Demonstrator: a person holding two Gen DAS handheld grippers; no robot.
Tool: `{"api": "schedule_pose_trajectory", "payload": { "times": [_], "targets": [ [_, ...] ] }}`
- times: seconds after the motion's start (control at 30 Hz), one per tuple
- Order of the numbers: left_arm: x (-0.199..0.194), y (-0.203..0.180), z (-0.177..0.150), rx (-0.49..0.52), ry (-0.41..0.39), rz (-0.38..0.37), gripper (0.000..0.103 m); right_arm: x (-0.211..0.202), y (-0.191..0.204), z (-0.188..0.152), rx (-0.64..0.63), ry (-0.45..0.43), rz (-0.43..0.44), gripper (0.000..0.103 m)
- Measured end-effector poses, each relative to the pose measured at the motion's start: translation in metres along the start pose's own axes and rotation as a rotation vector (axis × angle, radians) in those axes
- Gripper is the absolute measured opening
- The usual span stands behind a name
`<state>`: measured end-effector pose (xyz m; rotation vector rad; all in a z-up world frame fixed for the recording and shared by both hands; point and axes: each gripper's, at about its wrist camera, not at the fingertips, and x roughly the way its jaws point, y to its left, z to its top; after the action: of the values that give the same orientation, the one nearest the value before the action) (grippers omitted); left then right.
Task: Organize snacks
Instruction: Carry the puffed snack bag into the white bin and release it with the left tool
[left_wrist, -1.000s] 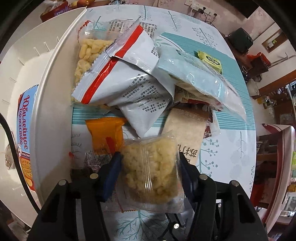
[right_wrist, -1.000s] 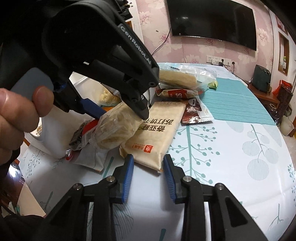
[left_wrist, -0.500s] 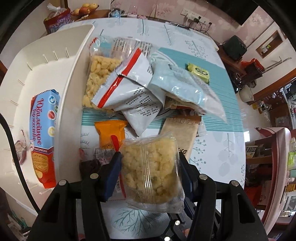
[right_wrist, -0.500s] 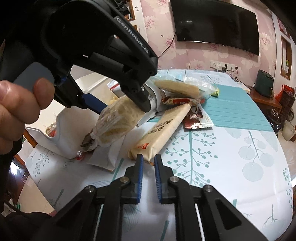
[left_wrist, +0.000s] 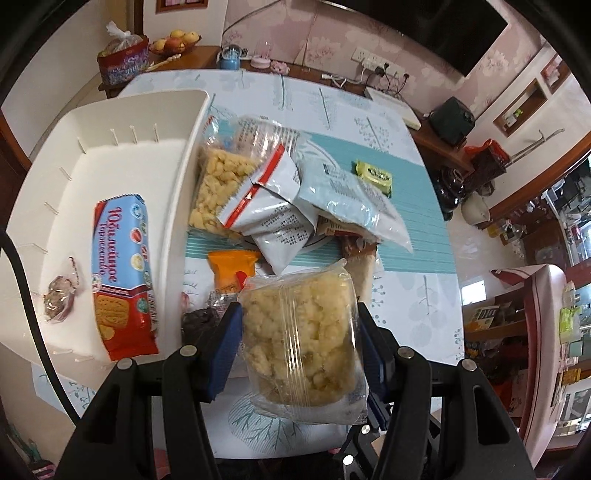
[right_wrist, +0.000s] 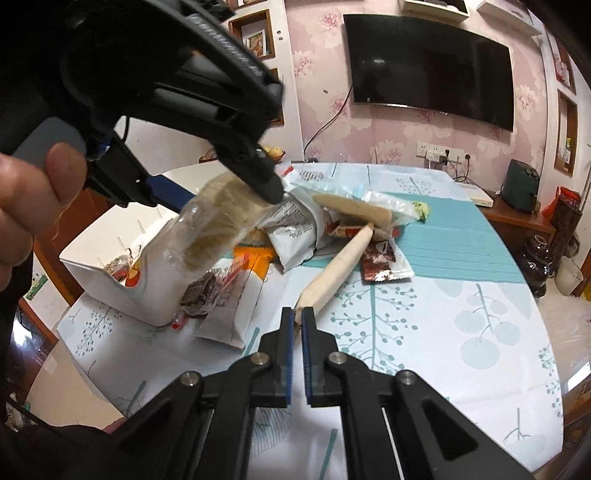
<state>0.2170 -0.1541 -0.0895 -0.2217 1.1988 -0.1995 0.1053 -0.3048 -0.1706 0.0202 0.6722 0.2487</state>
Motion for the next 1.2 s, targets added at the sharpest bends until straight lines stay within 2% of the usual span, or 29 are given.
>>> {"api": "schedule_pose_trajectory", "payload": {
  "times": [0.33,0.63,0.87,1.1,1.2],
  "targets": [
    [-0.047,0.024,-0.008,-0.033,-0.098,-0.025,0.057,-0.019,0.007,0.011,-0.038,-0.052,-0.04,0.003],
    [-0.087,0.052,-0.009,-0.07,-0.211,-0.01,0.057,-0.032,0.013,0.035,-0.067,-0.096,-0.065,0.001],
    [-0.102,0.082,-0.012,-0.107,-0.252,-0.011,0.057,-0.039,0.022,0.058,-0.096,-0.13,-0.081,0.0],
    [-0.113,0.114,-0.018,-0.149,-0.297,0.007,0.058,-0.052,0.043,0.082,-0.158,-0.207,-0.084,0.0],
    [-0.111,0.136,-0.021,-0.183,-0.301,0.032,0.058,-0.05,0.048,0.086,-0.155,-0.195,-0.082,0.0]
  ]
}}
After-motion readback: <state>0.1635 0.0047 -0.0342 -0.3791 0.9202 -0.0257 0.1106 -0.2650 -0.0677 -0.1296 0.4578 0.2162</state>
